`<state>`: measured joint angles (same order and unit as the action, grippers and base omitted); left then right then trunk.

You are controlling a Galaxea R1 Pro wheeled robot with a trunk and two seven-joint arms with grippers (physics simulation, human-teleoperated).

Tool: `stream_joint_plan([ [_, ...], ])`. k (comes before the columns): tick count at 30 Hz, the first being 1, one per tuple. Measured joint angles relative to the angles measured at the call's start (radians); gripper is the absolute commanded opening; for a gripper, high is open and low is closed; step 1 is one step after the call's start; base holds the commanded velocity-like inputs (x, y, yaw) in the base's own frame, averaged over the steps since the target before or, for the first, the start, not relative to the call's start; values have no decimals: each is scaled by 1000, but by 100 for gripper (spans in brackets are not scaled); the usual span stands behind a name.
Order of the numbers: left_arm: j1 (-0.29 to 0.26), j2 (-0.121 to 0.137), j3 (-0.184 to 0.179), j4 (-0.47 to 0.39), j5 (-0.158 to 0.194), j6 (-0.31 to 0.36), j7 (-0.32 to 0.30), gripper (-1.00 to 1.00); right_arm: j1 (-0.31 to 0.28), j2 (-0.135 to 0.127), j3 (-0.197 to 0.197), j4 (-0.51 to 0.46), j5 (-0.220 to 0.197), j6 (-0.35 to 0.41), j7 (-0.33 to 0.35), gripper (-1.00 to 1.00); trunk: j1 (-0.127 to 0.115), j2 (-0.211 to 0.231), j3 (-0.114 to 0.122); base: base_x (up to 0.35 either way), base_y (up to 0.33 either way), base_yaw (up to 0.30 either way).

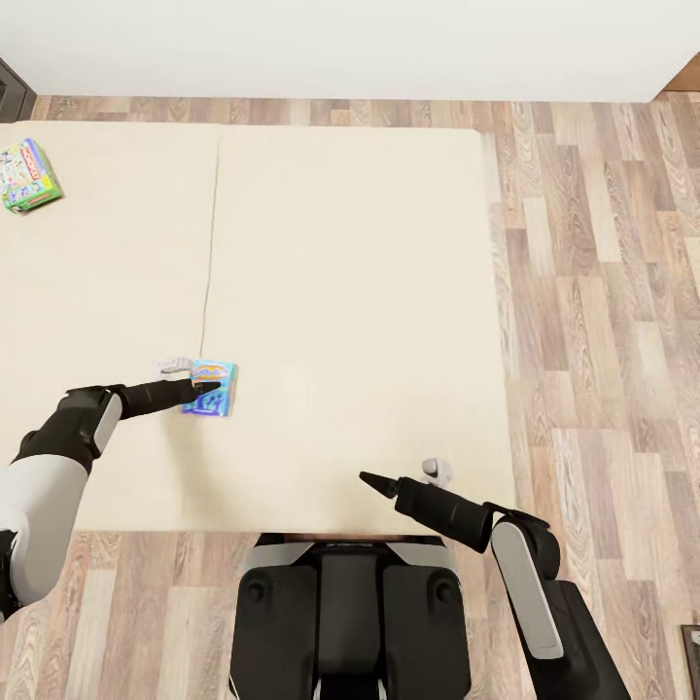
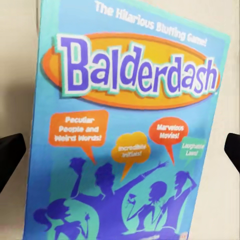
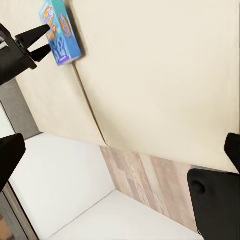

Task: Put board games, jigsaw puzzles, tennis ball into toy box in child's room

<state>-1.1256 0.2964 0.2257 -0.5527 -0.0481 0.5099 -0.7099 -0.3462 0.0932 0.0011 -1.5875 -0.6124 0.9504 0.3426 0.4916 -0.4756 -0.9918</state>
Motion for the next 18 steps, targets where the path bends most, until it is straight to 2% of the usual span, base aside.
stream_joint_plan([
  [5, 0, -2, 0, 1, 0, 0, 0, 100, 0, 0, 0, 0, 0, 0, 0, 100, 0, 0, 0, 0, -155, 0],
  [18, 0, -3, 0, 1, 1, 1, 0, 100, 0, 0, 0, 0, 0, 0, 0, 100, 0, 0, 0, 0, -12, 0],
])
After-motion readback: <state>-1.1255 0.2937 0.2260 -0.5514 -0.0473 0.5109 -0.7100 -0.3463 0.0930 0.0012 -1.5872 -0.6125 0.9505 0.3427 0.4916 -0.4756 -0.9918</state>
